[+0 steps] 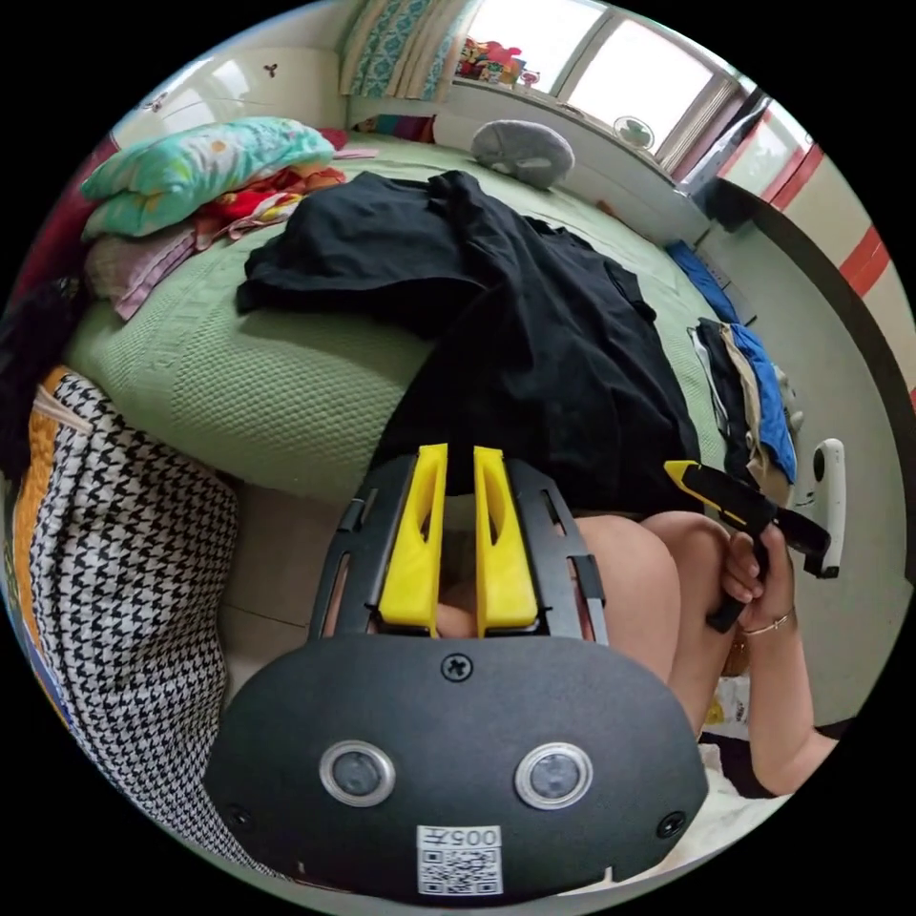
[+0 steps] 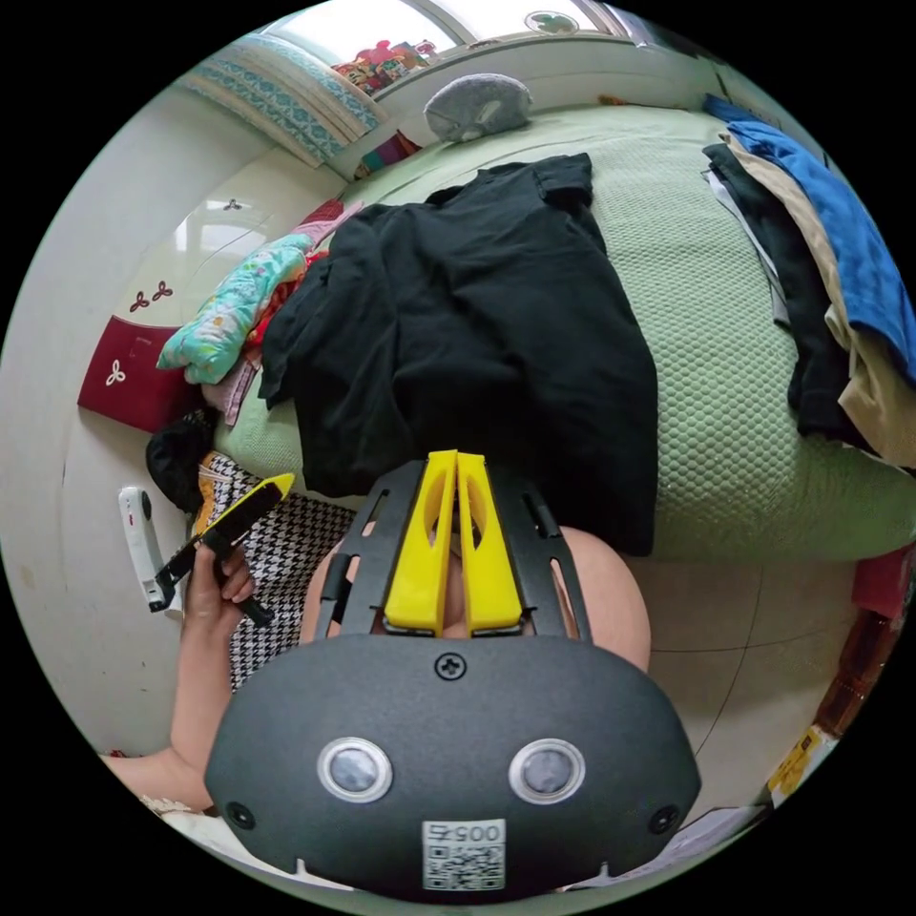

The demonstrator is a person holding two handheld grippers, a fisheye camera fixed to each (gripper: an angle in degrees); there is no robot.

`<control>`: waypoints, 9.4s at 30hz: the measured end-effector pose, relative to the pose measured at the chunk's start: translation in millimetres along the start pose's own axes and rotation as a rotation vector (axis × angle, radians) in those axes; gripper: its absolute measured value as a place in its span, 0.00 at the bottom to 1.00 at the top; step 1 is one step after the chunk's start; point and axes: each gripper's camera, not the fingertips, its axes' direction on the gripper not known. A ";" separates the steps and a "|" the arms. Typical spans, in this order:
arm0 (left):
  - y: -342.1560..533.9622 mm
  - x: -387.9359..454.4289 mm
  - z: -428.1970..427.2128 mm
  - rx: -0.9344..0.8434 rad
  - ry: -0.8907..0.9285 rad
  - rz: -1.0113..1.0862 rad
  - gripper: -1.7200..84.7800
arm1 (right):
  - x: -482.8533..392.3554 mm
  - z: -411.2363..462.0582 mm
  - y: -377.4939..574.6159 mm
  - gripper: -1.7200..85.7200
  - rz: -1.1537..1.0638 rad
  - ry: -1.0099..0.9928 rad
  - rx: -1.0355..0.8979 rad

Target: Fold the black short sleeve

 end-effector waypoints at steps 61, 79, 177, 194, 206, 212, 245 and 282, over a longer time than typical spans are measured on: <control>-0.5 -173.9 -78.3 -0.026 0.007 -0.131 0.02 | 40.5 -105.5 34.1 0.14 -0.012 0.190 0.055; -29.4 -135.3 -117.4 0.035 0.048 -0.059 0.02 | 47.6 -137.0 49.1 0.00 0.075 -0.075 0.115; -419.1 224.9 203.1 0.055 0.057 0.126 0.01 | 52.3 72.0 -436.1 0.07 -0.116 0.188 0.096; -436.5 227.9 230.5 0.025 0.090 0.128 0.01 | 69.0 18.6 -526.1 0.06 -0.086 0.505 0.064; -430.8 225.9 237.7 0.000 0.111 0.133 0.01 | 0.2 64.2 -412.1 0.15 -0.376 0.359 0.018; -422.4 220.1 233.1 0.000 0.113 0.129 0.01 | 8.3 74.1 -389.9 0.06 -0.322 0.484 0.041; -257.3 153.1 129.2 -0.010 -0.013 0.304 0.03 | 68.4 -120.5 -58.8 0.12 -0.047 0.190 0.063; -130.8 16.4 49.5 -0.006 0.030 0.261 0.03 | -16.4 -150.4 34.3 0.01 -0.137 0.140 0.181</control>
